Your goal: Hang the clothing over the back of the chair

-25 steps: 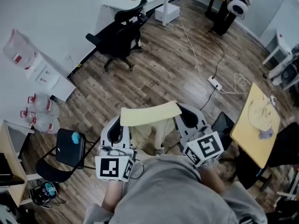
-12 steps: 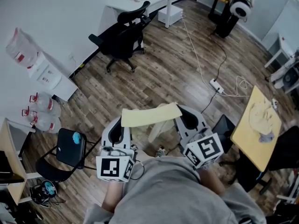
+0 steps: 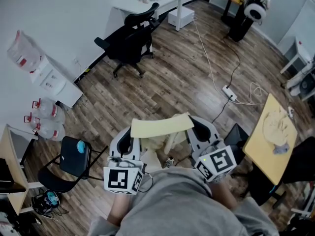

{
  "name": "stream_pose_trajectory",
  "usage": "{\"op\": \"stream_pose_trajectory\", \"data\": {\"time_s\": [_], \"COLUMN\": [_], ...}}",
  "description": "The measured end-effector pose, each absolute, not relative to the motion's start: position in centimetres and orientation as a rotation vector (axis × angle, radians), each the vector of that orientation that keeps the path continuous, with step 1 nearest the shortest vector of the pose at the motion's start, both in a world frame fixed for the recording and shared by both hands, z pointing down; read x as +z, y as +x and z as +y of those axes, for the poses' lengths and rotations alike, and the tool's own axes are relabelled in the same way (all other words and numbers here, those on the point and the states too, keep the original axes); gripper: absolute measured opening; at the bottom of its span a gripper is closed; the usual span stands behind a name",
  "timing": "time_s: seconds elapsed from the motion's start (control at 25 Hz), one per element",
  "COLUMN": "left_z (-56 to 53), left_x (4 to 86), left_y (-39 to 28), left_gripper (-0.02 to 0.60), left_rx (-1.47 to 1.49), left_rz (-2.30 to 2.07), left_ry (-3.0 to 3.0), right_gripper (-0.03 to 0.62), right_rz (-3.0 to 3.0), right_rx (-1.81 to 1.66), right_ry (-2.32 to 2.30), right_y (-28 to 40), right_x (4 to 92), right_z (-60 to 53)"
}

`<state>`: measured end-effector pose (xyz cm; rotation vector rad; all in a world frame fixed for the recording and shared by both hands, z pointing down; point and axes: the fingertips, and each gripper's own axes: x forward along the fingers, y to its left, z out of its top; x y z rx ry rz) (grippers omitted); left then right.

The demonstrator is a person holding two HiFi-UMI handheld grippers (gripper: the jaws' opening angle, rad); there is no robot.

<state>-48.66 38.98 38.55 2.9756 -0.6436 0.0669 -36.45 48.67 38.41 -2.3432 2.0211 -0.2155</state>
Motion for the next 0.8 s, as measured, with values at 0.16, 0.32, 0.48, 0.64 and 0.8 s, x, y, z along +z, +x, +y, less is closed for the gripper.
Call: {"op": "stream_pose_trajectory", "data": {"time_s": [0.16,0.32,0.48,0.64,0.8], "left_z": [38.1,36.6,34.6,32.6,30.5], "left_x": [38.5,38.8,39.1,39.4,39.9], "left_y": [-47.7,-46.3,-44.7,-42.7,-40.9], "left_gripper": [0.029,0.029,0.029,0.029,0.029], "left_rx": [0.062,0.057,0.06,0.066,0.077], "left_rz": [-0.631,-0.612,-0.592,-0.582,-0.583], "left_ry": [2.976,2.973,2.969,2.964,2.95], "right_gripper": [0.041,0.041,0.041,0.041,0.041], "right_rz": [2.011,1.995,1.984,1.979,1.976], "right_rx": [-0.224,-0.234,-0.255,-0.278,-0.304], "right_ry": [-2.345,-2.356,-2.373,-2.382,-2.383], "right_y": [-35.5,-34.3,-32.9,-31.2,-29.4], "right_x": [38.5,38.8,39.3,39.8,40.3], "right_z": [47.9,46.6,44.9,43.3,41.2]}}
